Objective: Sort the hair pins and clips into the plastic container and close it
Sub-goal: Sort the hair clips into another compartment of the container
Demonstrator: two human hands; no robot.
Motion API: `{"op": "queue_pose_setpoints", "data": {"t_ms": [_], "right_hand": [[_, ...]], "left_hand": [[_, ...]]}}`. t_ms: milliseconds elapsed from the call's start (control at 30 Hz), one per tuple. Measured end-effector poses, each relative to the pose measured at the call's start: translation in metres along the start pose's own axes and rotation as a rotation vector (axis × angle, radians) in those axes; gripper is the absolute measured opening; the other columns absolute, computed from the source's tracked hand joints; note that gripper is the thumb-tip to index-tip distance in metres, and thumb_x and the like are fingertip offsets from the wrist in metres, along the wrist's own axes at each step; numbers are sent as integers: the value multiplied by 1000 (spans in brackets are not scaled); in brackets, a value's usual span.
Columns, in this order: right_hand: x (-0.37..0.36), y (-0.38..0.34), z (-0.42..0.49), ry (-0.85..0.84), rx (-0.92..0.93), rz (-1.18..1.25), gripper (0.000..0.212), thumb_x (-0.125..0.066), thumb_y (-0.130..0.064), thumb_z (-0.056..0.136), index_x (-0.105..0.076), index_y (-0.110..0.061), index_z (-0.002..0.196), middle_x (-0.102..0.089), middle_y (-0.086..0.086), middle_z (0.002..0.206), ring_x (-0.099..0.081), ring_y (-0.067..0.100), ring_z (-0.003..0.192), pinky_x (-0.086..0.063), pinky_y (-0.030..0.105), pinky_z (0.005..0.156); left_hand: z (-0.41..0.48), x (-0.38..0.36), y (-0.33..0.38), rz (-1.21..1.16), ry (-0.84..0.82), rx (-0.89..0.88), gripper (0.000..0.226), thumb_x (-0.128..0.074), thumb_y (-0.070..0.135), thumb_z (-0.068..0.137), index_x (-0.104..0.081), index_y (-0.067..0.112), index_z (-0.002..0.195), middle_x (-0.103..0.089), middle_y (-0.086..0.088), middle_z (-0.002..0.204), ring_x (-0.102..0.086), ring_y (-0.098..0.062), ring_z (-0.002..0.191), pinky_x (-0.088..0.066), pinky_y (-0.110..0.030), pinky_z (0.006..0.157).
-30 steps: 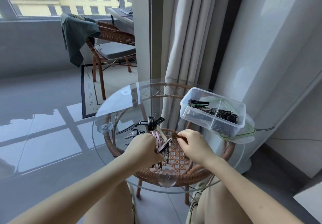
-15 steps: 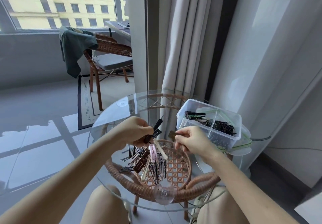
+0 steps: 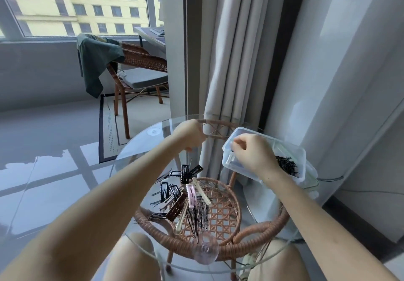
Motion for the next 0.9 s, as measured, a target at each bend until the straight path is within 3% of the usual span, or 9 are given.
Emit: {"op": "queue_pose_setpoints", "data": {"t_ms": [67, 167, 267, 400, 533, 700, 900], "right_hand": [[-37, -15, -12, -281, 44, -39, 35, -59, -35, 86, -62, -13, 113, -66, 7, 106, -60, 24, 101, -47, 32, 82], [-91, -24, -20, -607, 180, -219, 69, -60, -45, 82, -33, -23, 142, -35, 3, 148, -33, 25, 135, -32, 42, 110], [-122, -26, -16, -746, 198, -252, 80, -61, -48, 79, -22, -28, 145, -23, 2, 154, -20, 26, 140, -21, 47, 114], [-129, -31, -12, -695, 180, -221, 77, -67, -49, 74, -37, -22, 139, -42, 6, 138, -34, 25, 129, -33, 43, 108], [-129, -26, -18, -644, 76, -33, 52, -71, -33, 77, -54, -17, 123, -58, 4, 120, -54, 19, 110, -43, 30, 92], [-122, -24, -21, -519, 34, 50, 35, -69, -21, 78, -61, -17, 112, -55, -3, 92, -55, 15, 92, -45, 30, 86], [-112, -18, -22, -375, 19, 167, 16, -67, -15, 81, -71, -11, 97, -70, 4, 98, -59, 12, 85, -47, 24, 79]], "left_hand": [[-14, 0, -33, 303, -60, -46, 37, -49, 28, 93, -59, 4, 118, -63, -11, 117, -66, -26, 93, -57, -35, 81], [-38, -12, -83, 513, -206, -50, 56, -51, 47, 87, -46, 13, 132, -48, -6, 139, -49, -23, 124, -40, -31, 103], [-62, -25, -113, 497, -251, -49, 76, -57, 62, 76, -37, 23, 138, -43, -6, 141, -43, -24, 126, -38, -34, 105], [-74, -41, -128, 441, -151, -48, 80, -65, 62, 68, -36, 33, 137, -44, -10, 128, -44, -26, 114, -43, -36, 96], [-71, -47, -122, 302, -37, -55, 60, -70, 46, 72, -49, 29, 126, -51, -6, 120, -51, -20, 101, -41, -28, 80], [-66, -42, -115, 201, 40, -65, 33, -71, 32, 77, -62, 24, 108, -62, -2, 111, -51, -14, 85, -40, -24, 71], [-64, -34, -115, 176, 22, -61, 24, -71, 23, 78, -68, 17, 100, -67, -4, 105, -60, -14, 80, -48, -23, 71]]}}
Point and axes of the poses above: each hand's wrist, its own z-axis towards the middle knuckle, its own x-axis out of the back of the hand, y = z × x, the point moved 5 cm from there along z, towards the middle knuckle
